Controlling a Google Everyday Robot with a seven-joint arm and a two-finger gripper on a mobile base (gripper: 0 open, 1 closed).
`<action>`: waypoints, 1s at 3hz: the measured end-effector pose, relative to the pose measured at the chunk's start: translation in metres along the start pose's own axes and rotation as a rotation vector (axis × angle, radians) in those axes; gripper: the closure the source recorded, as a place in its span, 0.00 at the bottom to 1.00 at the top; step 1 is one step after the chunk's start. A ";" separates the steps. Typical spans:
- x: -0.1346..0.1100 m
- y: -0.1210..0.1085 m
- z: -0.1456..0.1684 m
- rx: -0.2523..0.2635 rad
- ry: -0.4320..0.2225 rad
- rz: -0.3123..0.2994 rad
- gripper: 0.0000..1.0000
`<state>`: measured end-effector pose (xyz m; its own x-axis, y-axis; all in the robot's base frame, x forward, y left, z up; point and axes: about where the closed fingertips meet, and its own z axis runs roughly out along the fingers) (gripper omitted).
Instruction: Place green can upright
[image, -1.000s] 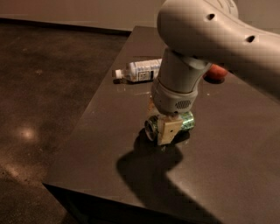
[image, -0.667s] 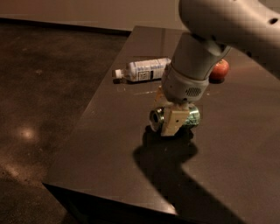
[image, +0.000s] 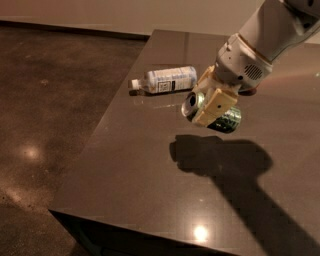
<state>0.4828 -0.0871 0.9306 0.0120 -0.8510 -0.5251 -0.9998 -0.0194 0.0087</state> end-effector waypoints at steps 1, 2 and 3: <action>0.003 -0.006 -0.018 0.034 -0.136 0.111 1.00; 0.008 -0.013 -0.033 0.081 -0.277 0.216 1.00; 0.015 -0.020 -0.042 0.118 -0.397 0.295 1.00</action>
Offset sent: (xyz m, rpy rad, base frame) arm 0.0241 -0.0512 0.0393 0.4600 0.0741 -0.3850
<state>0.5035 -0.1215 0.9588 -0.2558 -0.5455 -0.7981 -0.9550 0.2706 0.1212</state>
